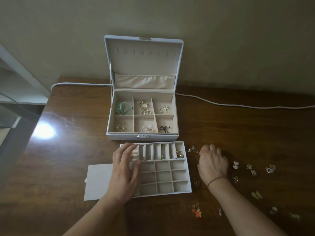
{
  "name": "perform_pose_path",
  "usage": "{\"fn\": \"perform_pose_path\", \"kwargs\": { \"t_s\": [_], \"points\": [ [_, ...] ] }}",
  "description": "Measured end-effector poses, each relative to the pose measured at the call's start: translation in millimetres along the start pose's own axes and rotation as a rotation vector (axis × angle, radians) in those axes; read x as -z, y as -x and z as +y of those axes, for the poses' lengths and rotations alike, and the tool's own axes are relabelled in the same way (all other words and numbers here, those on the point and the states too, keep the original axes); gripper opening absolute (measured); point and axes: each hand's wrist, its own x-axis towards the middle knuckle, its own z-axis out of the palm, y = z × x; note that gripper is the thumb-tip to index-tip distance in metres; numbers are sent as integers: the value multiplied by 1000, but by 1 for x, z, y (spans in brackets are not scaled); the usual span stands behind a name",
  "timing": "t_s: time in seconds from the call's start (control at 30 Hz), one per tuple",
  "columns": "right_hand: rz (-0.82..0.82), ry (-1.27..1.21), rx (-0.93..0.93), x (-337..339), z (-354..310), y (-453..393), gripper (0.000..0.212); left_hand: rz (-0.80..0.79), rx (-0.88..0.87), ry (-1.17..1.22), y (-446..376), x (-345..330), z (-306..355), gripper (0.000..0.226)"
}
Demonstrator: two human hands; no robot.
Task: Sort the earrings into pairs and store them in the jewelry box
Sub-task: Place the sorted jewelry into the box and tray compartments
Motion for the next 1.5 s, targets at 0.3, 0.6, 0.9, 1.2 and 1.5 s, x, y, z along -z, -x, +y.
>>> {"fn": "perform_pose_path", "kwargs": {
  "t_s": [0.3, 0.6, 0.9, 1.2, 1.5],
  "points": [
    [138, -266, 348, 37, -42, 57, 18, 132, 118, 224, -2, 6, 1, 39],
    [-31, -51, 513, 32, -111, 64, 31, 109, 83, 194, -2, 5, -1, 39],
    [138, -605, 374, 16, -65, 47, 15, 59, 45, 104, -1, 4, -3, 49],
    [77, -530, -41, 2, -4, 3, 10, -64, 43, -103, -3, -1, -5, 30],
    [90, -248, -10, -8, -15, 8, 16, -43, 23, -86, -3, 1, -3, 27]
  ]
}}
